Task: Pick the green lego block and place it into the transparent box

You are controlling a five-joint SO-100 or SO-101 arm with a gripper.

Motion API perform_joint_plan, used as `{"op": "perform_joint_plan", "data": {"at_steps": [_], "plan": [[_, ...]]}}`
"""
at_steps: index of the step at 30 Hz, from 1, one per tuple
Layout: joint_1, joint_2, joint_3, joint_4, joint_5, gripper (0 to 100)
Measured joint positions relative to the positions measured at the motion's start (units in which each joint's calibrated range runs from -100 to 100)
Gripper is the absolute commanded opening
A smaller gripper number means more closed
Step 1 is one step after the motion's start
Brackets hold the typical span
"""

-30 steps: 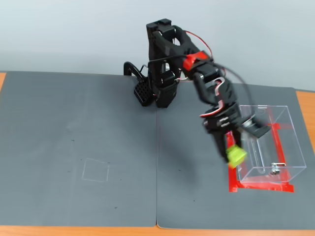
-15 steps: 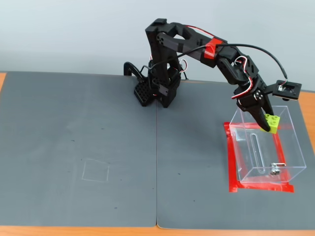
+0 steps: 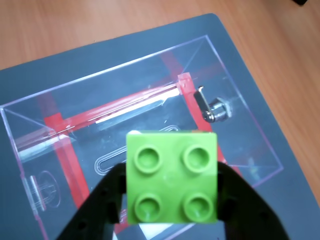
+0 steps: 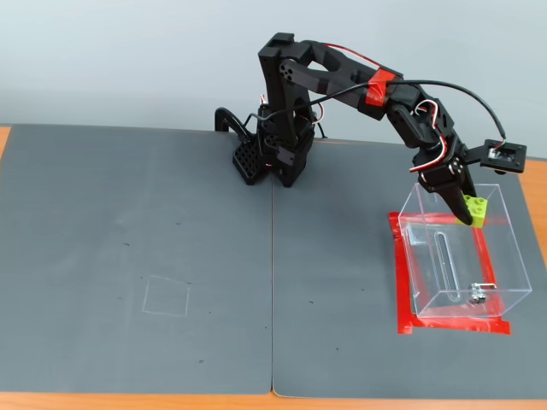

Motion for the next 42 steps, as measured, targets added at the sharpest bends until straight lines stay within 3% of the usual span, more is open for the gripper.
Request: {"op": "perform_joint_plan", "data": {"at_steps": [6,12,15,21,30,42], "plan": [[-0.15,0.0,0.0,0.0,0.0,14],[-0.15,0.0,0.0,0.0,0.0,27],[-0.15,0.0,0.0,0.0,0.0,29],[-0.15,0.0,0.0,0.0,0.0,25],[1.84,-0.76,0.0,0.0,0.0,11],[17.32,-19.71,11.94,0.09,0.0,2]]}}
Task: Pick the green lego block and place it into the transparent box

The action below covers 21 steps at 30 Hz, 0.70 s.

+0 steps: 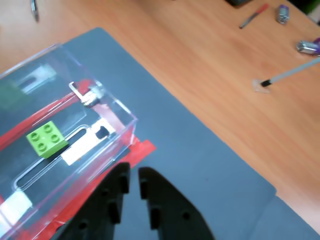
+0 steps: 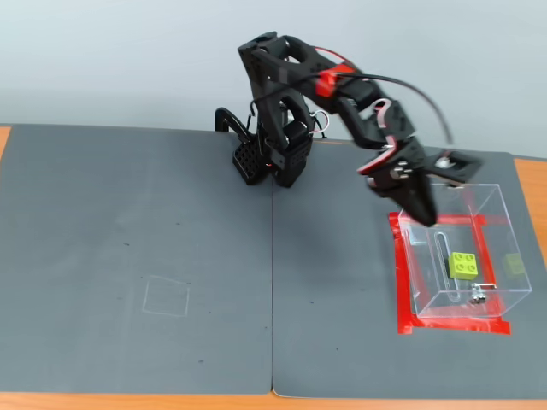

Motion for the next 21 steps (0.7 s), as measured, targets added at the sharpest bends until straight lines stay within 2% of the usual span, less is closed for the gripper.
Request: {"op": "perform_joint_plan", "data": {"at_steps": [11,21], "plan": [[19.09,-27.36,27.03,0.0,-0.1,2],[28.45,-45.54,44.81,-0.09,-0.1,2]]}}
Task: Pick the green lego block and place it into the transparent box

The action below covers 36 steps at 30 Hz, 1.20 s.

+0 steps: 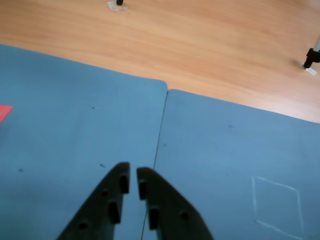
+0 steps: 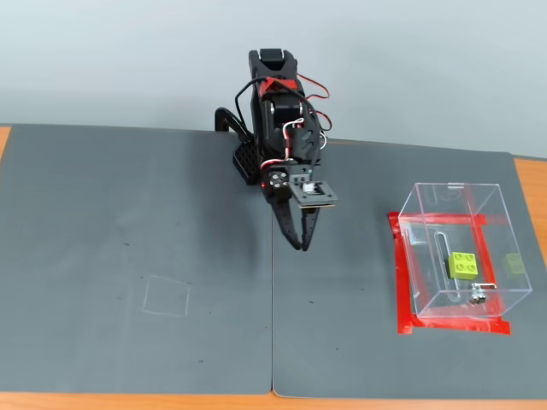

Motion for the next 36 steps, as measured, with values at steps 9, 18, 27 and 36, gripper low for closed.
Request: {"op": "perform_joint_plan", "data": {"at_steps": [9,18,27,36], "plan": [[2.73,-12.32,13.83,0.0,-0.05,2],[5.82,-12.49,17.33,0.09,-0.39,2],[9.14,-12.49,17.6,1.13,-2.0,2],[8.77,-12.49,17.6,10.84,-2.0,2]]}}
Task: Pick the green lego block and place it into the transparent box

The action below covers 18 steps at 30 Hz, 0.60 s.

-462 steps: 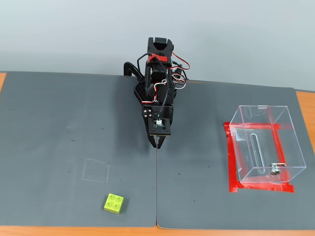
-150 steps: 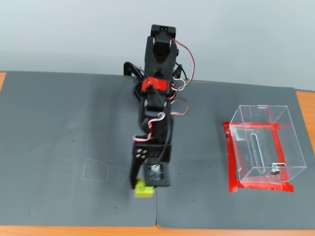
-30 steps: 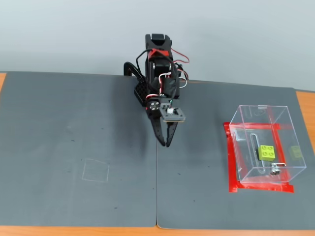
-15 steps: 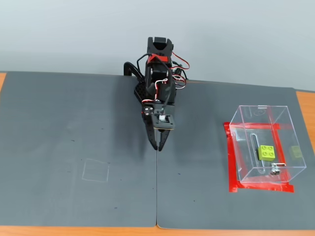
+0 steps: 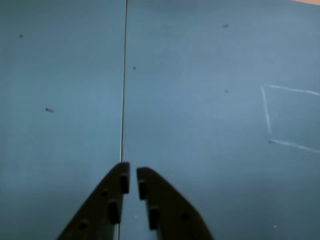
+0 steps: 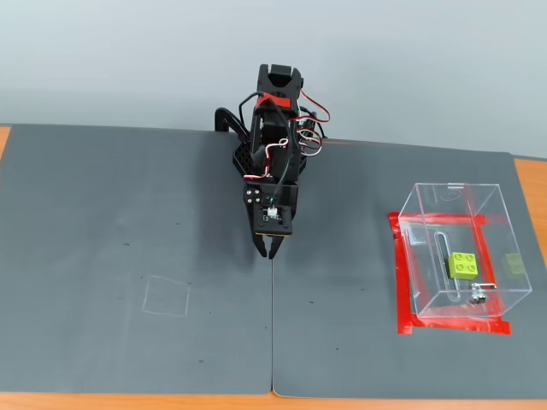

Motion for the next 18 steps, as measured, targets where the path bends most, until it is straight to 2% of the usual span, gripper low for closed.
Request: {"op": "perform_joint_plan", "data": {"at_steps": [18], "plan": [[-3.1,0.0,0.0,0.09,0.2,2]]}}
